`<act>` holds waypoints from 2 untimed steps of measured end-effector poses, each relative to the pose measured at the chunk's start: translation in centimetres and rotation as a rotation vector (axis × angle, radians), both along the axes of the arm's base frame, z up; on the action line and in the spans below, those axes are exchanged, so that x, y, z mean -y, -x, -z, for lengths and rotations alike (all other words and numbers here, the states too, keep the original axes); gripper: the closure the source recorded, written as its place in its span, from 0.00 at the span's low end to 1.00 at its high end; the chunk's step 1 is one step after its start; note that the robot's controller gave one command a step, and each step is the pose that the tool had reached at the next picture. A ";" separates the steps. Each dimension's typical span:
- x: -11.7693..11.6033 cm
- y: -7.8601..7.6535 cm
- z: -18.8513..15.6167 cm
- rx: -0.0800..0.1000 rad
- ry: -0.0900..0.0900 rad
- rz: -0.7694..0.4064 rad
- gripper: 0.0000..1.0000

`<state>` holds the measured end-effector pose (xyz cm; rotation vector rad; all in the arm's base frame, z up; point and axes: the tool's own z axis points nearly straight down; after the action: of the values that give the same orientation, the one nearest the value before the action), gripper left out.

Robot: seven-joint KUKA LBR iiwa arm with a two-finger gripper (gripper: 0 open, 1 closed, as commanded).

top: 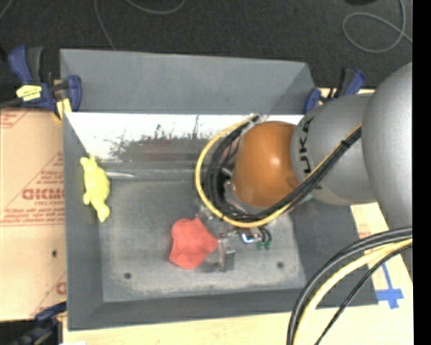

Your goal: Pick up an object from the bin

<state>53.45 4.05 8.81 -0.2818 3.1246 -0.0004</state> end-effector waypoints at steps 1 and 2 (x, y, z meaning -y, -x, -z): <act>-2.8 -0.5 1.7 0.001 -0.002 0.083 1.00; -2.8 -0.5 1.7 0.002 -0.002 0.082 1.00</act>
Offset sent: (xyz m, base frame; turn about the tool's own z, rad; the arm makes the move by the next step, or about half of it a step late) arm 0.0000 0.0000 0.0000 0.0000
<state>53.93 6.81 7.13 -0.1533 3.1319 0.0016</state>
